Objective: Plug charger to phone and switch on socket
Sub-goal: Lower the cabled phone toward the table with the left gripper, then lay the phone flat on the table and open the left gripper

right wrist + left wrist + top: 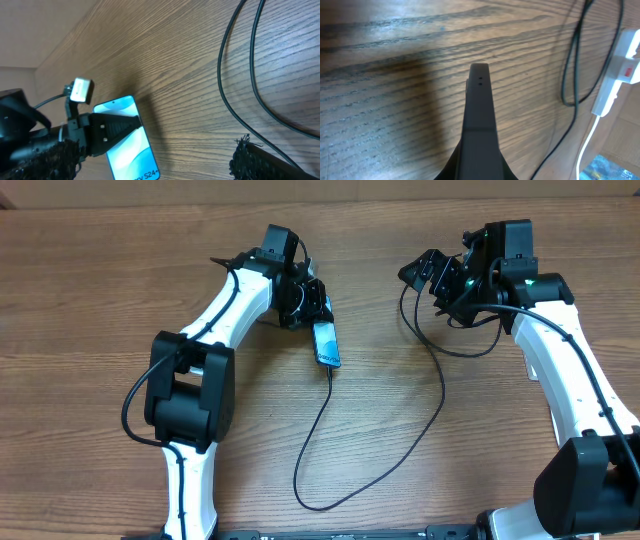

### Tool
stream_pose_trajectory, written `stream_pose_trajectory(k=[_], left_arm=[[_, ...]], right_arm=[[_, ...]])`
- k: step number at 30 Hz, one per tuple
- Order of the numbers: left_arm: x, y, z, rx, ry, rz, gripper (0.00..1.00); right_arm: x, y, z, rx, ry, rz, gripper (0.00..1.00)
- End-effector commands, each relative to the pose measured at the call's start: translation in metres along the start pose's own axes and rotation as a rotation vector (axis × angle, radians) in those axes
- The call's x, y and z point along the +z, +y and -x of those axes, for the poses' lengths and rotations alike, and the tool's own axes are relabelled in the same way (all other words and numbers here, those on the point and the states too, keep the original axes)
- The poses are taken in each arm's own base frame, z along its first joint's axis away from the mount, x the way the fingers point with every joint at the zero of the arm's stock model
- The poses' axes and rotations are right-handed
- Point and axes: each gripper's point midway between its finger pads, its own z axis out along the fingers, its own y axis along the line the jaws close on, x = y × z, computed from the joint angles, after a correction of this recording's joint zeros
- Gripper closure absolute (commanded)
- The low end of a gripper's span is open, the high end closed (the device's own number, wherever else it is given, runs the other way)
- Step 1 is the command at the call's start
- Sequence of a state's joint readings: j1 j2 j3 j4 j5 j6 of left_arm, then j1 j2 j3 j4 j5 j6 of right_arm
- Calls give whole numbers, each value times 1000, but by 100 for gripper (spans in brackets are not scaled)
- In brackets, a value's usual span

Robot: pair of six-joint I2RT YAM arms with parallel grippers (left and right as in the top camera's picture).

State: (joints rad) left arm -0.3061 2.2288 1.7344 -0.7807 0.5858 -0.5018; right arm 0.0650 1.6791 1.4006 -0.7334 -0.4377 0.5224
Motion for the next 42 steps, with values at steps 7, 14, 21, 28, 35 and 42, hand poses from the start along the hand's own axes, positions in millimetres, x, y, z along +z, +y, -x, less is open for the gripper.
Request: stream_pose_trajectory(k=[7, 14, 21, 28, 35, 42], left_arm=[[6, 7, -4, -22, 10, 44, 96], [23, 10, -14, -16, 47, 68, 95], [22, 11, -15, -19, 50, 71, 96], [24, 13, -19, -2, 57, 93, 96], [24, 21, -20, -9, 55, 133, 96], [24, 23, -19, -9, 52, 138, 96]], right_arm=[[-12, 6, 8, -21, -42, 10, 0], [-12, 6, 8, -21, -42, 10, 0], [-12, 6, 8, -21, -41, 9, 0], [-12, 6, 8, -21, -42, 10, 0], [-12, 5, 8, -21, -46, 3, 0], [-12, 5, 8, -21, -46, 3, 0]])
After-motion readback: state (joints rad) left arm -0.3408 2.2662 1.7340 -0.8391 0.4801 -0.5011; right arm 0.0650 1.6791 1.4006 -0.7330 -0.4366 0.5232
